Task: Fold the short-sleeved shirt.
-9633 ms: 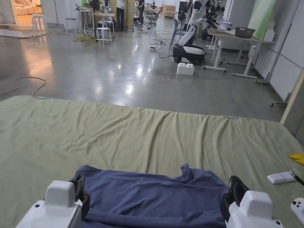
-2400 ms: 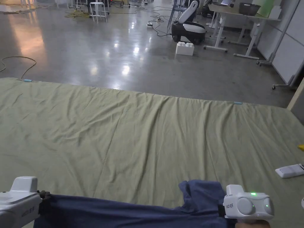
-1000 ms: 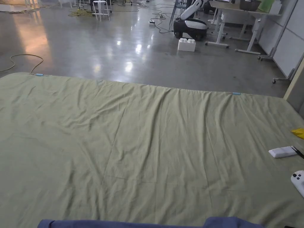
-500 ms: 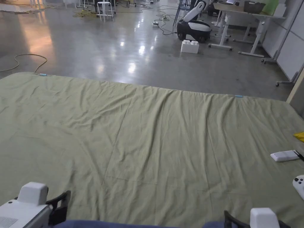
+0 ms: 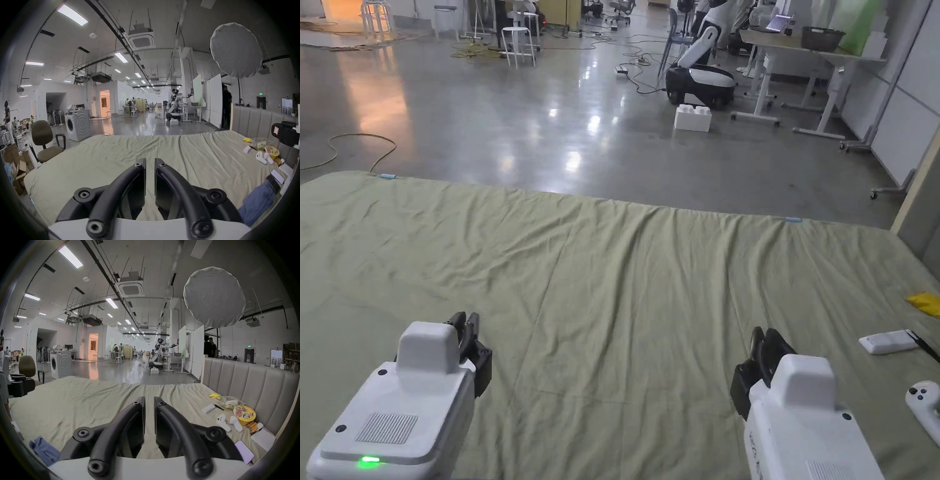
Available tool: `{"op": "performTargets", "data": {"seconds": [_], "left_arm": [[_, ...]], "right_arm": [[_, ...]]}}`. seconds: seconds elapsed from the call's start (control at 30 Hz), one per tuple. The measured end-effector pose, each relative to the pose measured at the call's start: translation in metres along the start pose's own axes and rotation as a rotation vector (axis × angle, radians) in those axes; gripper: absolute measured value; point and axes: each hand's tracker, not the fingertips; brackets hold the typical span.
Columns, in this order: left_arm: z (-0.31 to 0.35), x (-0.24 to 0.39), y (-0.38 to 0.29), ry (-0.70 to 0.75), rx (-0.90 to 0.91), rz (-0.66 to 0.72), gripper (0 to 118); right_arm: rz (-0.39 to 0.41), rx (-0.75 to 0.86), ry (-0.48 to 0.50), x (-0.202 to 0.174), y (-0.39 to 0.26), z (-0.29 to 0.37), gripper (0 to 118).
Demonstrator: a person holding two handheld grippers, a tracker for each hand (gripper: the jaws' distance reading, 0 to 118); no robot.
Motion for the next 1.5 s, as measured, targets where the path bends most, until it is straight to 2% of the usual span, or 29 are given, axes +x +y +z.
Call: {"op": "performTargets", "data": {"seconds": [0.07, 0.1, 0.13, 0.27, 0.53, 0.77, 0.8, 0.87, 0.9, 0.93, 1.0, 1.1, 1.17, 1.23, 1.33, 1.4, 1.5], "left_arm": [[0.005, -0.002, 0.002, -0.016, 0.013, 0.023, 5], [0.004, -0.003, 0.002, -0.009, 0.011, 0.021, 5], [0.005, -0.003, 0.002, 0.000, 0.007, 0.015, 5], [0.009, -0.021, -0.009, -0.012, -0.025, 0.014, 5], [-0.004, -0.101, -0.062, -0.006, -0.315, 0.021, 5], [-0.027, -0.177, -0.110, -0.090, -0.603, 0.070, 6], [-0.030, -0.185, -0.115, -0.114, -0.629, 0.095, 9], [-0.040, -0.201, -0.128, -0.158, -0.701, 0.194, 31], [-0.044, -0.206, -0.134, -0.182, -0.744, 0.248, 47], [-0.049, -0.212, -0.141, -0.210, -0.783, 0.307, 71], [-0.058, -0.219, -0.154, -0.275, -0.844, 0.403, 95], [-0.068, -0.226, -0.174, -0.399, -0.873, 0.537, 98], [-0.068, -0.218, -0.184, -0.416, -0.927, 0.598, 98], [-0.067, -0.212, -0.192, -0.405, -0.913, 0.588, 100], [-0.061, -0.202, -0.187, -0.503, -0.859, 0.591, 100], [-0.064, -0.199, -0.191, -0.600, -0.880, 0.686, 100], [-0.065, -0.192, -0.197, -0.666, -0.892, 0.833, 100]], "right_arm": [[-0.014, -0.009, 0.009, -0.005, 0.001, -0.001, 4], [0.015, 0.008, 0.010, -0.007, 0.003, 0.000, 4], [-0.003, -0.004, 0.022, -0.007, 0.002, -0.001, 4], [0.008, 0.003, 0.022, -0.008, 0.003, -0.002, 4], [0.031, -0.047, 0.034, -0.002, -0.004, -0.008, 4], [0.025, -0.108, 0.043, -0.001, -0.012, -0.011, 4], [0.019, -0.122, 0.047, -0.002, -0.013, -0.013, 4], [0.012, -0.138, 0.052, -0.004, -0.016, -0.014, 4], [0.015, -0.142, 0.056, -0.006, -0.017, -0.014, 4], [0.021, -0.149, 0.058, -0.008, -0.017, -0.015, 4], [0.022, -0.156, 0.065, -0.011, -0.019, -0.014, 4], [0.027, -0.170, 0.072, -0.014, -0.021, -0.014, 4], [0.033, -0.179, 0.078, -0.015, -0.022, -0.014, 4], [0.033, -0.192, 0.082, -0.015, -0.023, -0.014, 4], [0.033, -0.210, 0.078, -0.013, -0.025, -0.013, 4], [0.031, -0.215, 0.072, -0.010, -0.026, -0.013, 4], [0.029, -0.224, 0.065, -0.008, -0.027, -0.013, 4]]}}
